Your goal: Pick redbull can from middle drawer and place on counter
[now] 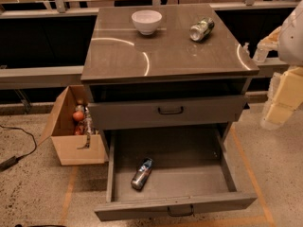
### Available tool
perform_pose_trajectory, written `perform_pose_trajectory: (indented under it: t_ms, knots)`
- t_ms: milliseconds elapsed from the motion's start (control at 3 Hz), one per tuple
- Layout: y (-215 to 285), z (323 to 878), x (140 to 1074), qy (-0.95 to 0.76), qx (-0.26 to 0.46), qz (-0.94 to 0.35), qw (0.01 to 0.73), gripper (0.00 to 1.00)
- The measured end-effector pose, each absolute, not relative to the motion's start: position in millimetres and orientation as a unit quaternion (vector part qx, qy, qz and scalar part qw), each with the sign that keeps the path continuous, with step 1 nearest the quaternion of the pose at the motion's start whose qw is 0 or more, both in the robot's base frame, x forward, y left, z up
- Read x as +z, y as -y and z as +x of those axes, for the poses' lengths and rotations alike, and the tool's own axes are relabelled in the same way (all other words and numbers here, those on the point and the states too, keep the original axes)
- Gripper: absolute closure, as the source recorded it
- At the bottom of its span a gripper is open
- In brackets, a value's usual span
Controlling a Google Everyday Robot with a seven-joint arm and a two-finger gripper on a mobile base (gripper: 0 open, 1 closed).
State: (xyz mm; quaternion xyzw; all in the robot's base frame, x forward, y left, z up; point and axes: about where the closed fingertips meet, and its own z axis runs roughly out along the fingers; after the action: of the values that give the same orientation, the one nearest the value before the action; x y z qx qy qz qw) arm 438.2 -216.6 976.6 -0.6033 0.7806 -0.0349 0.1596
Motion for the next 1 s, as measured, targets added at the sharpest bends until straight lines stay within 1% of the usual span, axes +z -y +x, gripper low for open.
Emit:
perform_pose_trajectory:
  t_ms: [333,667,1000]
  knots:
    - [216.5,438.2,976.6,-0.781,-0.035,-0.603,0.160,0.00]
    - [202.2,452.4,954.1,-0.749,-0.031,-0.638,0.176,0.00]
    - [167.1,484.1,886.7,-0.686,-0.003,-0.700,0.200,0.00]
